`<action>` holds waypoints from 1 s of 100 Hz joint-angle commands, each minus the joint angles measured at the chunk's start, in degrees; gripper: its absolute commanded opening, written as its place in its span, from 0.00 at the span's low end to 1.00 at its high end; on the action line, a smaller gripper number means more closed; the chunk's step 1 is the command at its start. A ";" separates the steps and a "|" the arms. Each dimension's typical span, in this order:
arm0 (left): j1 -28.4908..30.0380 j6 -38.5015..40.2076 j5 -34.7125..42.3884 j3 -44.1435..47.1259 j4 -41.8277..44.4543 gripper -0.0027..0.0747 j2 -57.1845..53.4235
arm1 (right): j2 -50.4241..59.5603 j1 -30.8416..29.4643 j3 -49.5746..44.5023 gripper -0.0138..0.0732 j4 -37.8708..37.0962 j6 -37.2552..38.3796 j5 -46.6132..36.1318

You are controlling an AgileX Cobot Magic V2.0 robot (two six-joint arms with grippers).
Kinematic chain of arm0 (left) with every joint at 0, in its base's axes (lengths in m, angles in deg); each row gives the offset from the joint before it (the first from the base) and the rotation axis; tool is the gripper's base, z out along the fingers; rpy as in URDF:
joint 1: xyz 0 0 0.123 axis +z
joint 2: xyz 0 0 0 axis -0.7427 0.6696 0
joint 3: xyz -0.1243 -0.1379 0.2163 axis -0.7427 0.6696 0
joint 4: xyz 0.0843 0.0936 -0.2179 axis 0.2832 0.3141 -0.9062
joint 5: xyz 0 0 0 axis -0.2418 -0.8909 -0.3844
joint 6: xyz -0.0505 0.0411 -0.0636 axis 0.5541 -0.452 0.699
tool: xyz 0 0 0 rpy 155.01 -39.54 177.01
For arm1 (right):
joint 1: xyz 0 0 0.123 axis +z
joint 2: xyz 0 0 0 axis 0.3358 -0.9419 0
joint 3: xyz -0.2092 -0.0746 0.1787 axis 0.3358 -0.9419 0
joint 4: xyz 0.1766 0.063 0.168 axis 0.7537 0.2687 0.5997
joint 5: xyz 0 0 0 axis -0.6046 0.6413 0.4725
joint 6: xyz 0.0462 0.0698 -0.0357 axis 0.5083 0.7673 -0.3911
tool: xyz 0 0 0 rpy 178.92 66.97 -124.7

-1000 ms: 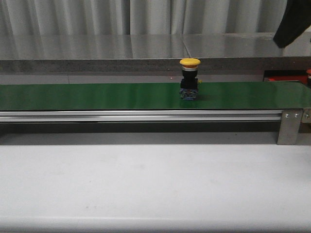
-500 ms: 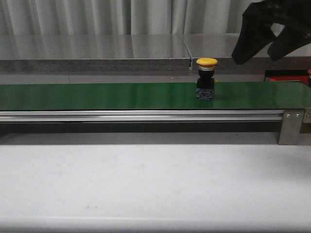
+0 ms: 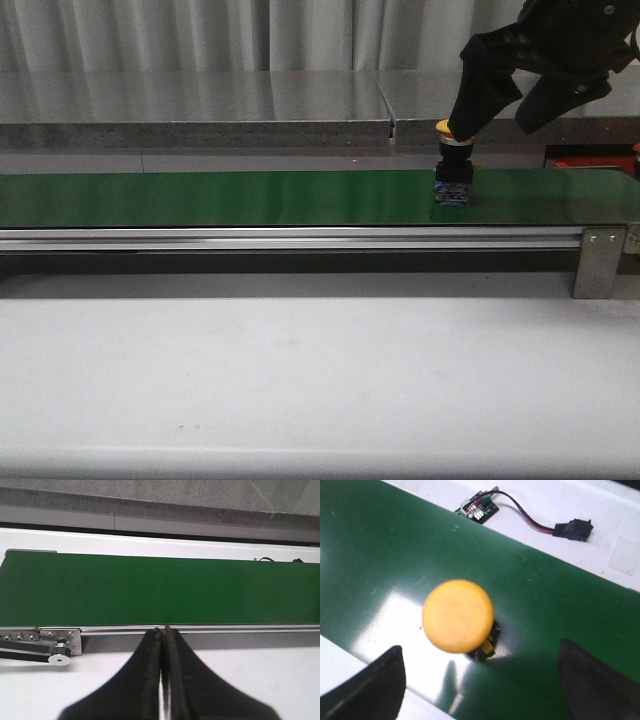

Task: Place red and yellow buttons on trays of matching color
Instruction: 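Lower the right gripper onto the yellow button on the belt and grasp, then carry the yellow button to the yellow tray and release it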

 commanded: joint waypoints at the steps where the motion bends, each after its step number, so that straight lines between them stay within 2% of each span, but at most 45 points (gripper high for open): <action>1: -0.38 0.19 3.93 -1.59 -1.30 0.01 -0.24 | 0.55 -0.02 3.74 0.87 0.70 -0.55 -1.45; 23: -0.38 0.19 3.93 -1.59 -1.30 0.01 -0.24 | -4.21 -0.02 8.18 0.84 0.70 -0.55 0.27; 30: -0.38 0.19 3.93 -1.59 -1.30 0.01 -0.24 | -5.15 -0.02 8.55 0.74 0.70 -0.55 0.66; 42: -0.38 0.19 3.93 -1.59 -1.30 0.01 -0.24 | -5.41 -0.07 8.77 0.45 0.70 -0.49 1.20; 49: -0.38 0.19 3.93 -1.59 -1.30 0.01 -0.24 | -5.29 -0.20 9.41 0.35 0.70 -0.44 2.29; 62: -0.38 0.19 3.93 -1.59 -1.30 0.01 -0.24 | -4.33 -0.76 11.66 0.34 0.68 0.04 6.81; 75: -0.38 0.19 3.93 -1.59 -1.30 0.01 -0.24 | -0.74 -2.80 11.61 0.34 0.00 2.53 7.79; 100: -0.38 0.19 3.93 -1.59 -1.30 0.01 -0.24 | 8.96 -12.20 8.57 0.34 -1.77 6.06 10.60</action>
